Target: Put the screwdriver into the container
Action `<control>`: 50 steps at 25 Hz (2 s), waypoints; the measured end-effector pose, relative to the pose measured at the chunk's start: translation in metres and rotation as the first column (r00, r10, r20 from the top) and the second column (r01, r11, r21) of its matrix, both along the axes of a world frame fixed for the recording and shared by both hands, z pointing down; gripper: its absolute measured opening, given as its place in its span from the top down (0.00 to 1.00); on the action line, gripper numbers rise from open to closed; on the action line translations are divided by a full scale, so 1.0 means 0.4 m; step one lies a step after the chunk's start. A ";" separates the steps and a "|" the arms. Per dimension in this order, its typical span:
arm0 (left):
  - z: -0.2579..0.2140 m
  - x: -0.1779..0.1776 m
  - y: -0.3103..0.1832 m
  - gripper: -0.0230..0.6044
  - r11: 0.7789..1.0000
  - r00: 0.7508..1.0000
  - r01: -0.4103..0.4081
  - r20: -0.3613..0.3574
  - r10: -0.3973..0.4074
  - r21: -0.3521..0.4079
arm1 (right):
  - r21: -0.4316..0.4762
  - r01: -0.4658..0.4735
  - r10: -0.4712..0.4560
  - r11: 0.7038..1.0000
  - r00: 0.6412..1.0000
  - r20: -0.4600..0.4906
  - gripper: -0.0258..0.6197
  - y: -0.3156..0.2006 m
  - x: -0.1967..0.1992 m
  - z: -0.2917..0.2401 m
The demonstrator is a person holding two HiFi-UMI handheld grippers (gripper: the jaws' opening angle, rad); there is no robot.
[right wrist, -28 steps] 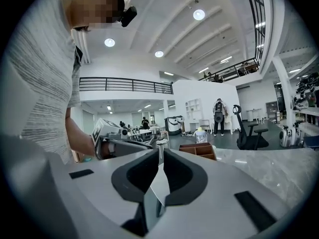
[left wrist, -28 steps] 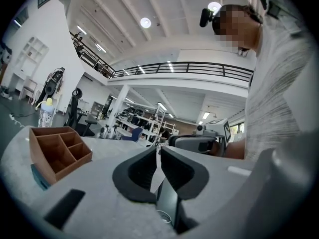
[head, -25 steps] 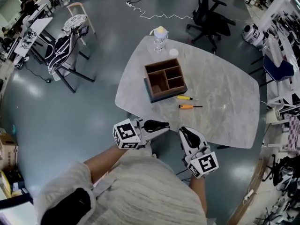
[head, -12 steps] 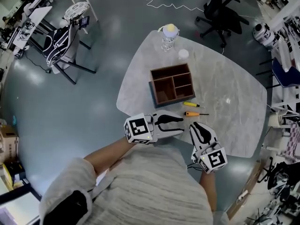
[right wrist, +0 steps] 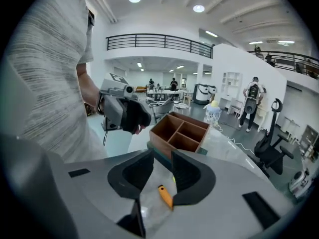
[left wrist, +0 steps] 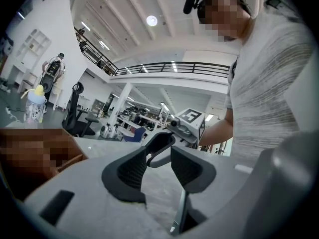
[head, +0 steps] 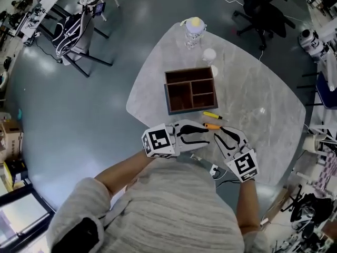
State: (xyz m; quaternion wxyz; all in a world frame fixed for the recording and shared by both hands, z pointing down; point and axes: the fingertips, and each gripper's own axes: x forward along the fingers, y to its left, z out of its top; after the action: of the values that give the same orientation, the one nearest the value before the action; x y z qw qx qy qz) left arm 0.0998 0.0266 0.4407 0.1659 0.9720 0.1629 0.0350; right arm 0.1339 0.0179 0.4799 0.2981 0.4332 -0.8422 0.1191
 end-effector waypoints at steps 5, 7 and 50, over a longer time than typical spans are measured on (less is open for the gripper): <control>0.039 0.049 0.006 0.73 0.995 0.994 0.101 0.035 -0.100 -0.009 | -0.112 0.147 -0.156 0.983 0.985 -0.075 0.84 -0.004 0.054 0.082; 0.073 0.063 0.004 0.73 0.990 0.988 0.143 0.056 -0.142 -0.011 | -0.147 0.178 -0.195 0.973 0.975 -0.107 0.84 -0.017 0.072 0.129; 0.367 0.082 -0.056 0.73 0.971 0.947 0.235 0.237 -0.218 -0.046 | -0.435 0.235 -0.425 0.869 0.804 -0.415 0.85 -0.128 0.132 0.598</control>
State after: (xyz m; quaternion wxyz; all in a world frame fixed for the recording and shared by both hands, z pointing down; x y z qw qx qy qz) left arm 0.1325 0.0042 0.5873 0.2221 0.9668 0.0309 0.1224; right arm 0.1865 -0.0334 0.7192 0.5958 0.2302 -0.7627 0.1017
